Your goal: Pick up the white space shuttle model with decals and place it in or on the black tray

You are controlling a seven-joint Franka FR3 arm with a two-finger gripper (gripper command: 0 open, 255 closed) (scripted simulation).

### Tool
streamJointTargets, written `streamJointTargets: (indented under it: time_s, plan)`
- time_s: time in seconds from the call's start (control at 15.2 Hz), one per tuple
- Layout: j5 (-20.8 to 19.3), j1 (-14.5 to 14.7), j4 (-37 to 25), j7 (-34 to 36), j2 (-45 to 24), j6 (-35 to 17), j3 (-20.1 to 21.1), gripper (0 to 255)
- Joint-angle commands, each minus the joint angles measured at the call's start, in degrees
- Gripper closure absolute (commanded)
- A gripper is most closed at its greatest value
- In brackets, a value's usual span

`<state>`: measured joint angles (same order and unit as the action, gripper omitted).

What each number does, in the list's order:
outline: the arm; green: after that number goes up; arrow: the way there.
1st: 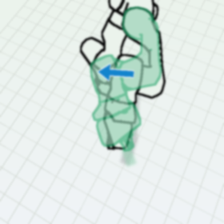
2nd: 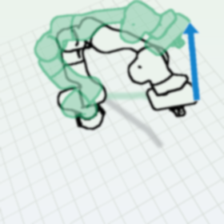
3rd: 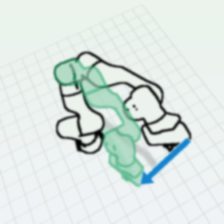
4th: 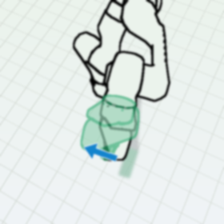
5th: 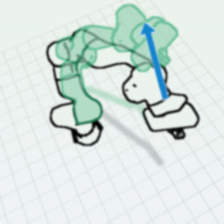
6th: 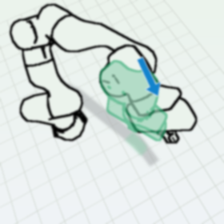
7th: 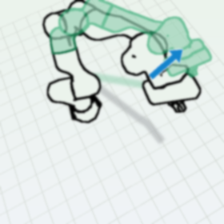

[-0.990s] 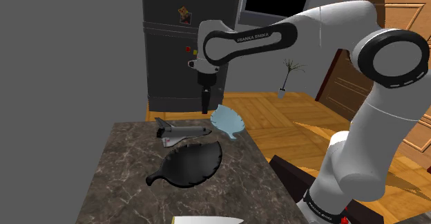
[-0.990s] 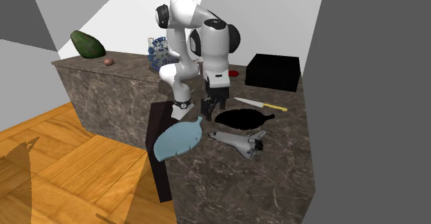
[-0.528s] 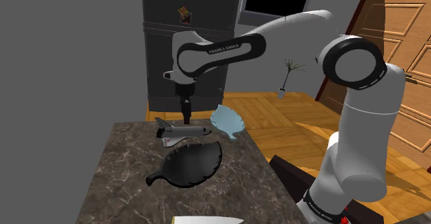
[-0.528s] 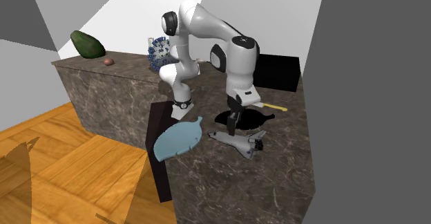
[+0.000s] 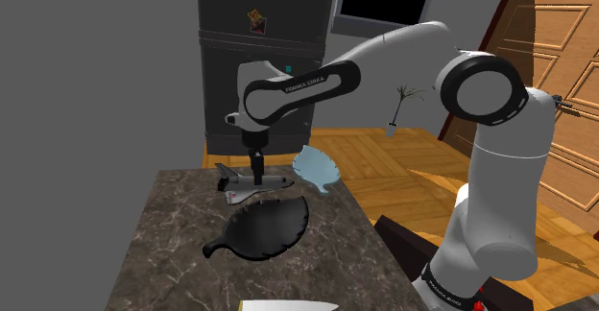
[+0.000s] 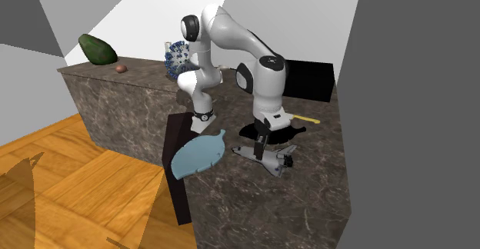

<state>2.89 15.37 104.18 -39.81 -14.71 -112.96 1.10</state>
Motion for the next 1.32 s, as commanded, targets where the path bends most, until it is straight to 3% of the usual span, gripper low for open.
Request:
streamJointTargets:
  time_s: [0.0,0.4,0.46,1.25]
  plan:
    - [0.0,0.0,0.4,0.0,-0.1,-0.5,0.0,0]
    - [0.0,0.0,0.4,0.0,-0.1,-0.5,0.0,0]
    - [0.0,0.0,0.4,0.0,-0.1,-0.5,0.0,255]
    - [0.0,0.0,-0.9,0.1,0.7,1.6,0.0,255]
